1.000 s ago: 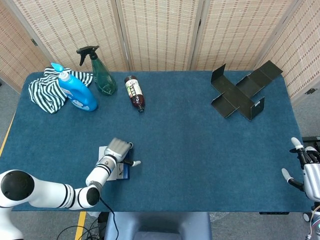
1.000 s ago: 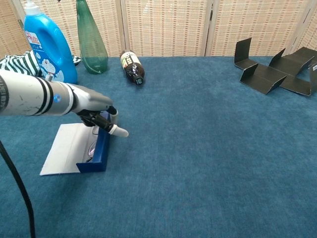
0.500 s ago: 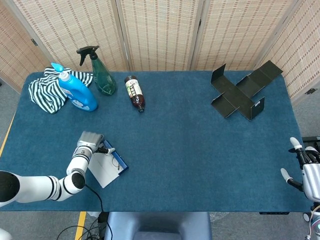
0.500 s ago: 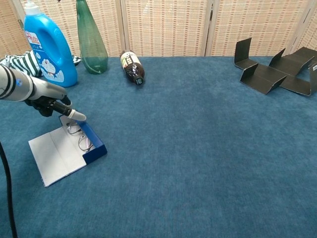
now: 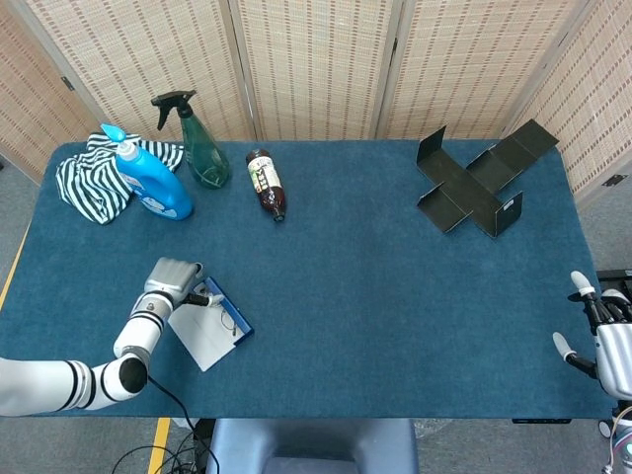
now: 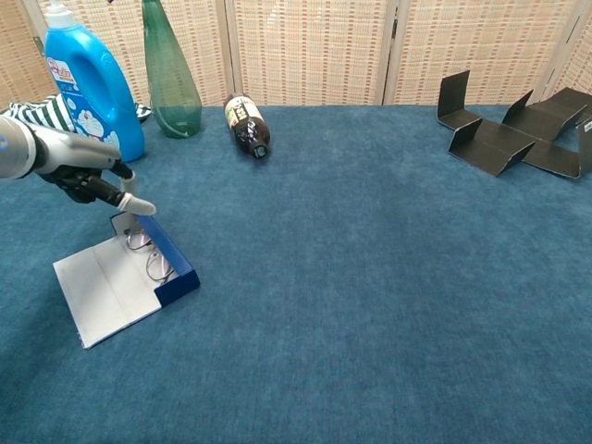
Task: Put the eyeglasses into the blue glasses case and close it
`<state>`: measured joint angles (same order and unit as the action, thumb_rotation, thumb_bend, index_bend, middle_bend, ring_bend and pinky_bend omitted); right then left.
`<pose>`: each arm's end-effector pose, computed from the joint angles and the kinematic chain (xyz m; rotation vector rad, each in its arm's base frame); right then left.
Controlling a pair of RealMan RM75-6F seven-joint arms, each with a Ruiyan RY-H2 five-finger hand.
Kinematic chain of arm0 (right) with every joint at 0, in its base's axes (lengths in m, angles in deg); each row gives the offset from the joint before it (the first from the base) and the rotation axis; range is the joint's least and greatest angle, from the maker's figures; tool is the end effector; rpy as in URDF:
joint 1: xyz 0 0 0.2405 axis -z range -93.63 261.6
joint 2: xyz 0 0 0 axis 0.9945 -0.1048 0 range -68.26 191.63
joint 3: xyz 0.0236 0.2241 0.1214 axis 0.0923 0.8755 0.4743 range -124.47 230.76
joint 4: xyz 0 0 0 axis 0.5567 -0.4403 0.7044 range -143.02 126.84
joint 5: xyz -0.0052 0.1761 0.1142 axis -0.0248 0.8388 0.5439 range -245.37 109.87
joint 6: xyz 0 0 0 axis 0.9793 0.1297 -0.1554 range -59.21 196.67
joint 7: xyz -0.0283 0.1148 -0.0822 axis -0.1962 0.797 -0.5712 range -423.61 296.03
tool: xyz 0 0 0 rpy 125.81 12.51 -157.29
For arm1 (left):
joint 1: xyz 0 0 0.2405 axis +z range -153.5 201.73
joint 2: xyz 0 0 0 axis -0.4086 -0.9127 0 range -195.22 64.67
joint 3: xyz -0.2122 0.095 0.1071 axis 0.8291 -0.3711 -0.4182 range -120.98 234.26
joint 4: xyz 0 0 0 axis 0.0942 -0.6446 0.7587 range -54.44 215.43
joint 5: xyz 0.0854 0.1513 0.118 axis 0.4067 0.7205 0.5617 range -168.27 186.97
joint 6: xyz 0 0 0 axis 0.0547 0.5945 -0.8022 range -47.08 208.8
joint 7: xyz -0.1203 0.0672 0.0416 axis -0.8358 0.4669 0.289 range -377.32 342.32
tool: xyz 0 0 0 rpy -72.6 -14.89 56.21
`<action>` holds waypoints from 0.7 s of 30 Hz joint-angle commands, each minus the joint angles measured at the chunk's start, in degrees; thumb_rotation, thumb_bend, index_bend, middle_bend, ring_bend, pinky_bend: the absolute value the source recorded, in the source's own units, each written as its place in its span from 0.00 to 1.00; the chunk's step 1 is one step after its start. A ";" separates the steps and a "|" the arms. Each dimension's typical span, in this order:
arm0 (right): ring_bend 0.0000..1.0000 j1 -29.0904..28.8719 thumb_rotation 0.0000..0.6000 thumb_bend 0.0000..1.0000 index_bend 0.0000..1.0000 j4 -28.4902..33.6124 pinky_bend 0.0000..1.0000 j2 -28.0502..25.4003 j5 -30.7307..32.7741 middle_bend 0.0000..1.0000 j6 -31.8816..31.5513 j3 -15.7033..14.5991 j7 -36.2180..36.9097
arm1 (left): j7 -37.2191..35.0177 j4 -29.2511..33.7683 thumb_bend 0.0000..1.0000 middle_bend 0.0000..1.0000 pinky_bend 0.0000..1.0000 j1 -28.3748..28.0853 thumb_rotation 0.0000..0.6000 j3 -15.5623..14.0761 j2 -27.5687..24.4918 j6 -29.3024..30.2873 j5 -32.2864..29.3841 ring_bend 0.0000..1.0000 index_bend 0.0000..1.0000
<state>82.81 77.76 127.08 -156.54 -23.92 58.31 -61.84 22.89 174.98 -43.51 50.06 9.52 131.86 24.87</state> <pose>-0.3241 -0.1681 0.1828 1.3103 -0.7489 0.9465 -0.1610 0.3762 0.0310 -1.8811 -0.9401 -0.2668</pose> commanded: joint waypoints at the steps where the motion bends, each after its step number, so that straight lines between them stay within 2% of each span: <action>1: 0.43 0.11 1.00 0.27 0.05 -0.10 0.25 0.08 0.08 0.33 -0.08 -0.04 0.11 | -6.58 2.91 0.20 1.00 1.00 4.38 0.21 2.96 -0.82 1.78 11.06 1.00 0.28; 6: 0.43 0.49 1.00 0.27 0.05 -0.44 0.25 0.16 0.33 0.33 -0.44 -0.07 0.55 | -6.31 2.20 0.20 1.00 1.00 3.76 0.21 3.09 0.27 -2.49 11.43 1.00 0.27; 11: 0.43 0.68 1.00 0.27 0.05 -0.84 0.25 0.23 0.40 0.33 -0.68 -0.04 0.98 | -6.17 0.13 0.20 1.00 1.00 2.44 0.22 3.03 1.04 -6.89 8.86 1.00 0.27; 16: 0.43 0.61 1.00 0.27 0.05 -1.18 0.25 0.48 0.30 0.33 -0.59 -0.06 1.41 | -5.06 -1.09 0.20 1.00 1.00 1.16 0.22 1.50 0.85 -8.81 6.12 1.00 0.26; 21: 0.43 0.40 1.00 0.27 0.05 -1.43 0.25 0.54 0.13 0.33 -0.48 0.03 1.67 | -4.50 1.78 0.20 1.00 1.00 0.35 0.22 -0.47 -1.84 -9.29 3.97 1.00 0.34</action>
<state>83.21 76.33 127.62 -156.41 -24.40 58.34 -60.18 18.14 175.73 -42.85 50.35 8.62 122.74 29.30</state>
